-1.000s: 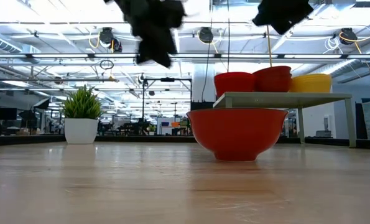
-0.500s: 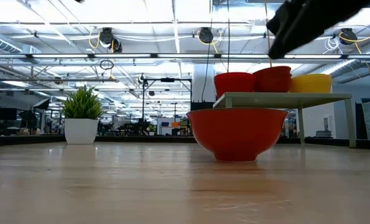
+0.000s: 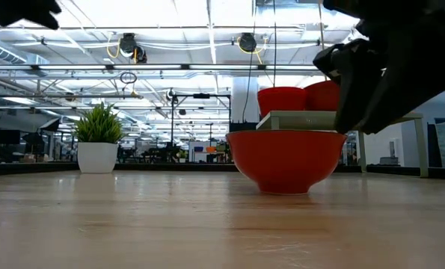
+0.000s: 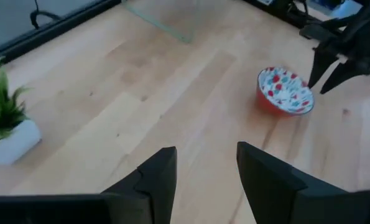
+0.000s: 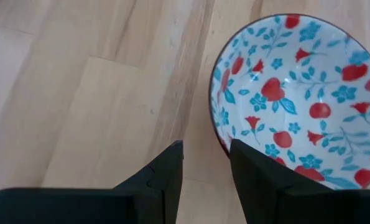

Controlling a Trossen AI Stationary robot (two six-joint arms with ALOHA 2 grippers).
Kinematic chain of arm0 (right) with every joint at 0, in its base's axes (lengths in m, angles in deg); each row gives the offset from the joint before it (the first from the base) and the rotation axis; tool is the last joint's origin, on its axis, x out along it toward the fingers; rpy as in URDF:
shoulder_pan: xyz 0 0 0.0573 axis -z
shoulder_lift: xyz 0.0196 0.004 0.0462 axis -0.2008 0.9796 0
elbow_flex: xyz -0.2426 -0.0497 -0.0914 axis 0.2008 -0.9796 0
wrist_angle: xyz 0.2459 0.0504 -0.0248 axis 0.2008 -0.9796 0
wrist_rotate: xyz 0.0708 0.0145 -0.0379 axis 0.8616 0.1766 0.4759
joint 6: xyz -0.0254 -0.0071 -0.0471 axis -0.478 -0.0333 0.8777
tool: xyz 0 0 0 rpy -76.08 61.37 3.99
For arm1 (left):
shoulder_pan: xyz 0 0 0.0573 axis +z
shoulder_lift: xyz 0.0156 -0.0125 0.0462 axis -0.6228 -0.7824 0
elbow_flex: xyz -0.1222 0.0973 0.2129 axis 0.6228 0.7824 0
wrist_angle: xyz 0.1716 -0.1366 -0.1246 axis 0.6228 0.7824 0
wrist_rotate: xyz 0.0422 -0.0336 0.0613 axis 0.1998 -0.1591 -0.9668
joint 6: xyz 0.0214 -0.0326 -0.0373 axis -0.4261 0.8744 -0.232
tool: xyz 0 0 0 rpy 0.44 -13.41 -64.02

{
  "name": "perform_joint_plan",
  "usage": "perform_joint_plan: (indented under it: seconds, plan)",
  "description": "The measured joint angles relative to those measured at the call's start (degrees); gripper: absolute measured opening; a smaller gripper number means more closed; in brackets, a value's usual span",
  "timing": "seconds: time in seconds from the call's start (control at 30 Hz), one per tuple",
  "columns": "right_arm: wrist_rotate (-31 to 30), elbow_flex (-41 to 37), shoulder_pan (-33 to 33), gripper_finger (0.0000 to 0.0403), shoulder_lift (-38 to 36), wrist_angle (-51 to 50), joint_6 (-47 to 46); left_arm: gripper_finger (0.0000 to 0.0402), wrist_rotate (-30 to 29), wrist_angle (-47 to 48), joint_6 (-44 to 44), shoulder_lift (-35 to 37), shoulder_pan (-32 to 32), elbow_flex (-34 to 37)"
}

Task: Pick & Place Mini bowls
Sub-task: Stack the white pattern bowl on the stacked white pattern bowl on the shelf

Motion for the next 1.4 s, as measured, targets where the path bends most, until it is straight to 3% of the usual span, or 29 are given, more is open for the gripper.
perform_joint_plan:
  seconds: [0.13, 0.23, 0.43, 0.5, 0.7, 0.9, 1.17, 1.4]
  plan:
    - [-0.1, 0.0, 0.0, 0.0121, 0.1, 0.4, 0.2, 0.0172, -7.3, -8.7, -2.3, 0.0, -3.0, 6.1]
    - [-0.1, 0.0, 0.0, 0.0121, -0.2, 0.6, 1.0, 0.0172, -10.9, -22.8, -12.1, -0.1, -4.4, 12.2]
    - [-0.1, 0.0, 0.0, 0.0121, -0.3, 2.2, 1.9, 0.0172, -0.4, -57.6, -33.8, -0.2, -4.5, 24.8]
    - [-0.1, 0.0, 0.2, 0.0121, -0.3, 2.4, 1.9, 0.0172, 0.3, -68.6, -40.1, -0.1, -4.4, 28.5]
    - [-0.2, 0.0, 0.2, 0.0121, -0.3, 3.4, 2.1, 0.0172, 8.8, -92.4, -52.8, -0.1, 0.3, 37.7]
    - [-0.3, 0.0, 0.2, 0.0121, -0.3, 3.3, 3.9, 0.0172, 11.5, -96.6, -54.3, -0.1, 9.6, 41.4]
    - [-0.4, 0.0, 0.7, 0.0122, 0.8, 3.3, 6.3, 0.0172, 29.7, -98.1, -54.4, -0.1, 24.5, 41.7]
    - [-1.6, 0.0, 1.5, 0.0122, 2.7, 2.7, 7.0, 0.0172, 36.4, -97.7, -53.4, -0.1, 27.8, 41.7]
